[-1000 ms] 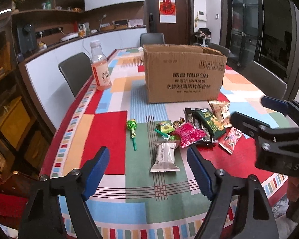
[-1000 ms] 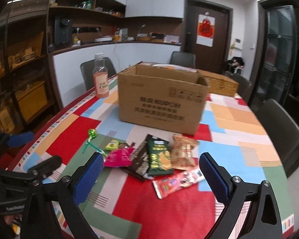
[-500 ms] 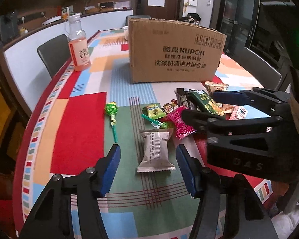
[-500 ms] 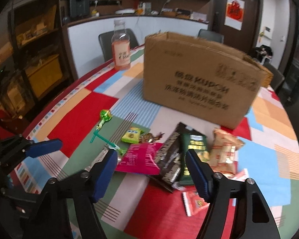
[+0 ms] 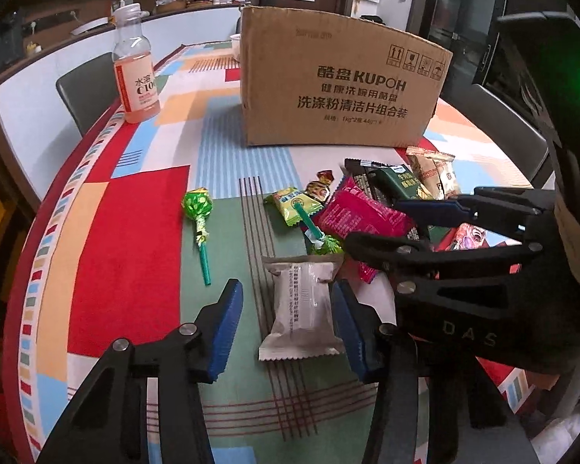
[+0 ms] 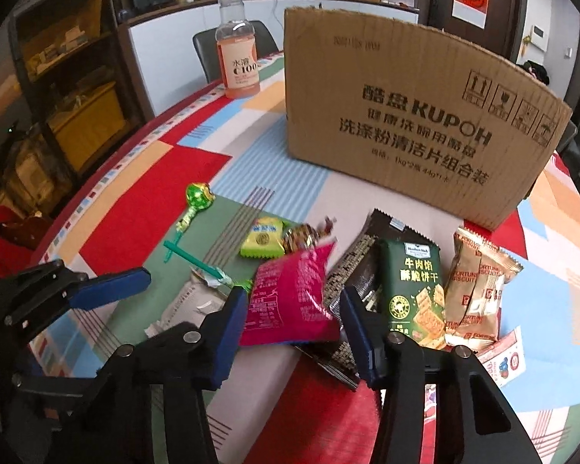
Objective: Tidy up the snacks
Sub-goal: 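Grasp the white wrapped bar with the left tool while the right tool reaches toward the pink bag, then close the right tool on the pink snack bag, then carry both snacks over the cardboard box and open both tools to drop them, then move both tools back down toward the green lollipops on the table, then grasp a green lollipop with the left tool while the right tool grasps another lollipop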
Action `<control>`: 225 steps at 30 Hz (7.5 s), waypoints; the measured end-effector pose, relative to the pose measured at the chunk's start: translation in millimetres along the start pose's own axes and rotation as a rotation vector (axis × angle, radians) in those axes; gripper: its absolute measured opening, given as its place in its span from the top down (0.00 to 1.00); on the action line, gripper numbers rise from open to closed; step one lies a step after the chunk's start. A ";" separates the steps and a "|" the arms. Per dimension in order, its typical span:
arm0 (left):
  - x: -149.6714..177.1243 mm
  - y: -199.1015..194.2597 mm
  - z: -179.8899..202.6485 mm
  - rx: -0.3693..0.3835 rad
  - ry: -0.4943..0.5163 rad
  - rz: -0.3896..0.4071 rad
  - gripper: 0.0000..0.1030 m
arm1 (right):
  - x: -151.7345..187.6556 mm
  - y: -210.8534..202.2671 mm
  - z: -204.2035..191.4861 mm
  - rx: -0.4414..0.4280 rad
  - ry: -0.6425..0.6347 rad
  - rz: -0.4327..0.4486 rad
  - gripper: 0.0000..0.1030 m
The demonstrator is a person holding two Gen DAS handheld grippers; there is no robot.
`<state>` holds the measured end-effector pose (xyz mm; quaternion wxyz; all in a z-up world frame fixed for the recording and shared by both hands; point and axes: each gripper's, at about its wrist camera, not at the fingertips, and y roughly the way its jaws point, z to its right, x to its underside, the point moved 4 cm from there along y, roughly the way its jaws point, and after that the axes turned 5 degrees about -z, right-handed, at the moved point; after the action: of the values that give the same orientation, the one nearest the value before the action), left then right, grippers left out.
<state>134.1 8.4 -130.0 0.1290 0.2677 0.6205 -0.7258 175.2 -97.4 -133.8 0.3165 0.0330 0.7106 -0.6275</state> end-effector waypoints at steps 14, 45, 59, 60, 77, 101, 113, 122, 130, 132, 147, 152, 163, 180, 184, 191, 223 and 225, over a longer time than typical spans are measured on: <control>-7.9 28.1 -3.2 0.077 -0.045 -0.093 0.60 | -8.2 16.2 8.1 -0.052 0.006 -0.039 0.52; -35.2 -17.4 -11.6 0.030 -0.103 0.016 0.70 | -8.9 -14.4 14.0 -0.145 0.067 0.028 0.94; -42.6 -24.7 -15.9 -0.009 -0.103 0.040 0.70 | -15.8 -15.1 25.3 -0.173 0.142 0.011 0.69; -41.7 -24.3 -17.2 -0.012 -0.105 0.039 0.70 | -15.4 -12.3 23.8 -0.170 0.143 0.007 0.63; -43.0 -8.1 -49.4 -0.027 -0.154 0.032 0.70 | -42.6 43.7 2.5 -0.124 0.155 -0.097 0.56; -76.9 -46.9 -27.2 -0.020 -0.098 0.144 0.70 | -58.7 -20.2 21.2 -0.097 0.162 0.063 0.61; -154.9 -75.3 7.4 0.014 0.015 0.275 0.70 | -103.5 -96.8 73.5 -0.027 0.219 0.284 0.61; -219.1 -77.9 20.5 0.028 0.063 0.316 0.70 | -141.6 -118.9 104.2 -0.001 0.250 0.364 0.61; -262.1 -49.7 23.4 0.038 0.079 0.271 0.70 | -168.4 -115.6 127.5 0.019 0.257 0.365 0.60; -269.4 -43.6 23.6 0.042 0.080 0.256 0.70 | -174.4 -110.5 131.0 0.024 0.252 0.358 0.60; -265.9 -38.3 7.6 0.000 0.064 0.234 0.54 | -179.4 -100.5 138.8 0.092 0.254 0.355 0.46; -244.8 -59.1 -3.2 -0.007 0.051 0.251 0.53 | -169.7 -109.3 115.8 0.072 0.211 0.375 0.46; -188.7 -80.9 -35.2 -0.073 0.049 0.243 0.52 | -141.9 -98.8 51.6 -0.017 0.120 0.330 0.46; -113.4 -47.4 -66.1 -0.066 0.082 0.091 0.53 | -93.4 -43.4 -17.3 -0.104 0.006 0.121 0.46; -99.1 -29.6 -72.1 -0.062 0.095 0.044 0.53 | -79.6 -24.1 -25.8 -0.122 -0.007 0.049 0.46; -81.5 3.4 -81.0 -0.049 0.096 -0.020 0.53 | -60.7 6.3 -36.5 -0.145 -0.022 -0.044 0.47; -78.9 67.2 -75.3 0.060 0.088 -0.184 0.76 | -58.8 61.1 -54.3 -0.189 -0.108 -0.127 0.73; -79.1 63.7 -74.8 0.053 0.082 -0.176 0.76 | -58.2 60.5 -53.2 -0.192 -0.100 -0.125 0.73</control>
<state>249.4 57.0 -146.1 0.0319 0.2449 0.6271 -0.7388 226.8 -15.8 -157.2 0.3136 -0.0730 0.7516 -0.5757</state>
